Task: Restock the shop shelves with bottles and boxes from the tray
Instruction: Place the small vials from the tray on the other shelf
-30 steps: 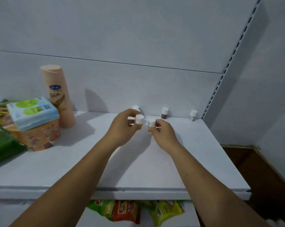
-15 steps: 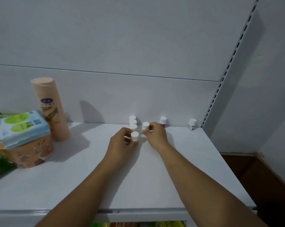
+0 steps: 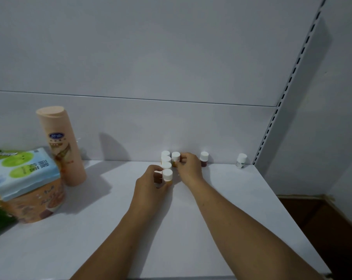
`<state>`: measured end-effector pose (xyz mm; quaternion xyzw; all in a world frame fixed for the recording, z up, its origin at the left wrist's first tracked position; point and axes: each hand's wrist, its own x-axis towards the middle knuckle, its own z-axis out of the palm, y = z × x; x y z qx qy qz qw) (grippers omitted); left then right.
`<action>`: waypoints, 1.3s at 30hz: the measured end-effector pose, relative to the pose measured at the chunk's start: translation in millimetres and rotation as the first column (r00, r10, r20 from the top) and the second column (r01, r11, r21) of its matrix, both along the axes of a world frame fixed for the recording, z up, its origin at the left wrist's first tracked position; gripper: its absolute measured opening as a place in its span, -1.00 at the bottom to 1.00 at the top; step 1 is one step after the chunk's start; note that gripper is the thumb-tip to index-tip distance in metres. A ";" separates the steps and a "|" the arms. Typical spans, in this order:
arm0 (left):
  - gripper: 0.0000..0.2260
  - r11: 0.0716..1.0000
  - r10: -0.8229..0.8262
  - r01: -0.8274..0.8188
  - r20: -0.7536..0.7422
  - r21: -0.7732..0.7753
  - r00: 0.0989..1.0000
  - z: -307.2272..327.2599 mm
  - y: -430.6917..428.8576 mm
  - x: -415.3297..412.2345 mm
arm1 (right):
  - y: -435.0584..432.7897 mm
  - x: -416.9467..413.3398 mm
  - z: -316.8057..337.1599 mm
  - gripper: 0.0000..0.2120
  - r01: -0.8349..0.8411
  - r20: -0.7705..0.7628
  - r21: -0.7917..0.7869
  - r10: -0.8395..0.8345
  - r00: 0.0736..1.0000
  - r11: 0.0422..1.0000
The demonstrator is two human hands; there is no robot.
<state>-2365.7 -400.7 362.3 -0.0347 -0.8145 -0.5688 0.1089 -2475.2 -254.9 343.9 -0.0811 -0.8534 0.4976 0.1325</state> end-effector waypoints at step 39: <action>-0.49 0.857 -0.073 -0.061 -0.239 -0.511 0.968 38.4 -22.9 41.8 | 39.7 194.6 67.8 -0.60 -0.230 0.091 0.202 0.215 0.972 0.952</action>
